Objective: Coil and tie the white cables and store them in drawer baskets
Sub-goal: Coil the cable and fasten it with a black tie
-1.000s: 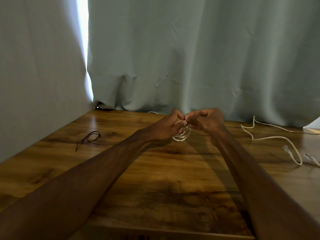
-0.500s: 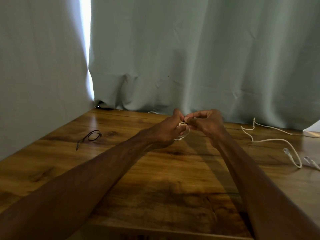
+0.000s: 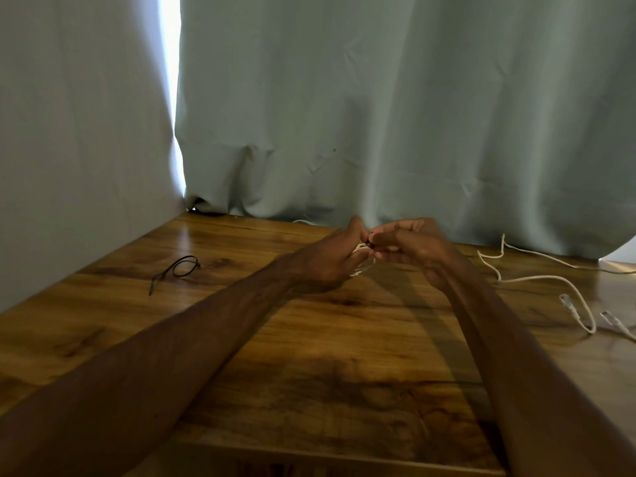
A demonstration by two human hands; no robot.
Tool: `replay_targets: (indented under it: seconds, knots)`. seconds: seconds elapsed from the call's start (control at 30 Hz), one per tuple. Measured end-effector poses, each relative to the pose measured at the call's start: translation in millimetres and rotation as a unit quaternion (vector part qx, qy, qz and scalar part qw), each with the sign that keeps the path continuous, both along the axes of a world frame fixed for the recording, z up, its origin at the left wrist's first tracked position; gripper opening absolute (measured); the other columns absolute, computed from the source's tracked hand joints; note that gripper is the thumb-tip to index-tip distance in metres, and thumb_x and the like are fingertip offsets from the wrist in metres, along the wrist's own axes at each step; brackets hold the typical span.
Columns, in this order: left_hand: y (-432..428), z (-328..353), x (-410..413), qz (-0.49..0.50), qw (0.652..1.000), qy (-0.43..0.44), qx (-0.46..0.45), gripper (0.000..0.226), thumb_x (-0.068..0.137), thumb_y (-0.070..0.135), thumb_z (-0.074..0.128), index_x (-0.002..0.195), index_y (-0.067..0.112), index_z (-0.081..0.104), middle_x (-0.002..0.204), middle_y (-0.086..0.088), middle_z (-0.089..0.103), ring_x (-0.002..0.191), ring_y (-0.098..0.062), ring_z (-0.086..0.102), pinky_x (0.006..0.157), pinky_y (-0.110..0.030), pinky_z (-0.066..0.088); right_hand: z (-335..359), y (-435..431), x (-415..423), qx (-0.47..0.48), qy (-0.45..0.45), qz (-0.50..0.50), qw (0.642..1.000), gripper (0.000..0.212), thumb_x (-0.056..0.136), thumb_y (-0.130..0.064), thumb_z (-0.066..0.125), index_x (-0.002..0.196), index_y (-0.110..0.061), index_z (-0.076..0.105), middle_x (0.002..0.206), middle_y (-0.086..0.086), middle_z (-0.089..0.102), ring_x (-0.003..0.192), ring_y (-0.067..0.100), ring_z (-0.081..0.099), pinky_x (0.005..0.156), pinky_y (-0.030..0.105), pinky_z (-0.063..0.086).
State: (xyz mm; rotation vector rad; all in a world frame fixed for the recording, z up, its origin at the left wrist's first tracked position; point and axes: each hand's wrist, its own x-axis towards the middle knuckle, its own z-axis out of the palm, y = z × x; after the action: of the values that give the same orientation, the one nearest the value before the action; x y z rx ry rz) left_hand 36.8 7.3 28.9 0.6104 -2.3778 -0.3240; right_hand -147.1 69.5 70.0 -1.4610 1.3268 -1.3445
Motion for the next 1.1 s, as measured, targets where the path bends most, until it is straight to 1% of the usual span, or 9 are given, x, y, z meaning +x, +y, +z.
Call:
replay_targets:
  seconds: [0.1,0.27,0.37,0.57,0.67,0.77,0.87,1.0,1.1]
  knots:
    - [-0.7,2.6,1.0,-0.011,1.0,-0.007,0.003,0.025,0.104,0.043,0.044,0.111,0.019,0.042,0.094,0.005,0.06,0.078,-0.007,0.058,0.064,-0.028,0.049,2.5,1.8,0.0,-0.021,0.01,-0.024,0.999,0.007,0.084,-0.002,0.078,0.09,0.0,0.078,0.083,0.019,0.078,0.082,0.03,0.078,0.073,0.031,0.064]
    - [1.3,9.7,2.7,-0.001,0.997,0.011,0.081,0.011,0.107,0.027,0.052,0.111,0.02,0.046,0.089,0.008,0.066,0.079,0.0,0.062,0.07,-0.021,0.049,1.7,-3.9,1.1,-0.167,0.22,-0.073,0.958,0.008,0.085,-0.003,0.076,0.087,-0.009,0.08,0.08,0.004,0.078,0.071,0.02,0.076,0.066,0.033,0.064]
    - [2.5,9.1,5.6,-0.015,0.992,0.022,0.123,0.006,0.106,0.026,0.054,0.107,0.025,0.048,0.084,0.01,0.068,0.079,0.003,0.064,0.074,-0.024,0.049,-1.9,-6.0,5.2,-0.211,0.302,-0.081,0.926,0.009,0.088,-0.004,0.073,0.087,-0.012,0.078,0.077,-0.003,0.075,0.067,0.009,0.073,0.062,0.021,0.061]
    - [4.3,6.3,3.3,0.019,0.987,0.042,0.156,0.022,0.099,0.046,0.057,0.112,0.029,0.058,0.095,0.005,0.075,0.092,-0.012,0.072,0.086,-0.043,0.06,-4.8,-8.4,5.2,-0.226,0.31,-0.092,0.919,0.009,0.093,-0.003,0.066,0.092,-0.01,0.071,0.078,-0.004,0.074,0.067,0.001,0.071,0.056,0.009,0.05]
    - [6.2,9.4,1.6,0.03,0.993,0.009,0.116,0.035,0.1,0.052,0.053,0.119,0.024,0.063,0.106,0.006,0.073,0.099,-0.011,0.07,0.09,-0.045,0.058,-5.4,-10.0,0.7,-0.229,0.312,-0.115,0.915,0.01,0.092,-0.004,0.064,0.09,-0.01,0.07,0.074,-0.006,0.074,0.063,0.0,0.069,0.06,0.019,0.055]
    - [6.5,10.5,1.0,0.016,0.997,-0.041,0.056,0.038,0.099,0.054,0.047,0.104,0.022,0.068,0.094,0.006,0.073,0.09,-0.012,0.07,0.085,-0.049,0.056,-5.3,-11.9,-5.7,-0.217,0.302,-0.14,0.918,0.009,0.091,-0.005,0.065,0.089,-0.011,0.071,0.072,-0.006,0.074,0.064,0.002,0.07,0.068,0.03,0.06]
    - [10.2,12.3,-0.1,0.017,0.999,-0.037,0.035,0.036,0.103,0.044,0.044,0.096,0.018,0.067,0.084,0.005,0.069,0.08,-0.012,0.067,0.079,-0.047,0.055,-2.9,-10.7,-4.0,-0.223,0.301,-0.142,0.916,0.008,0.09,-0.007,0.067,0.088,-0.013,0.072,0.074,-0.006,0.075,0.068,0.006,0.072,0.07,0.031,0.06]
    - [13.6,15.0,-1.9,0.012,0.999,-0.011,0.052,0.032,0.108,0.026,0.046,0.091,0.007,0.065,0.081,-0.012,0.066,0.07,-0.01,0.059,0.07,-0.038,0.049,-2.4,-10.1,1.4,-0.229,0.314,-0.132,0.912,0.01,0.087,-0.007,0.07,0.085,-0.015,0.075,0.079,-0.006,0.075,0.073,0.01,0.072,0.071,0.029,0.059]
    - [17.2,17.3,-4.4,0.003,0.998,-0.028,0.048,0.03,0.108,0.021,0.048,0.085,0.016,0.066,0.073,0.007,0.062,0.063,0.003,0.055,0.062,-0.017,0.041,-3.7,-9.0,-2.0,-0.162,0.279,-0.124,0.938,0.016,0.086,-0.004,0.069,0.079,-0.016,0.076,0.077,0.001,0.077,0.072,0.014,0.074,0.066,0.029,0.059]
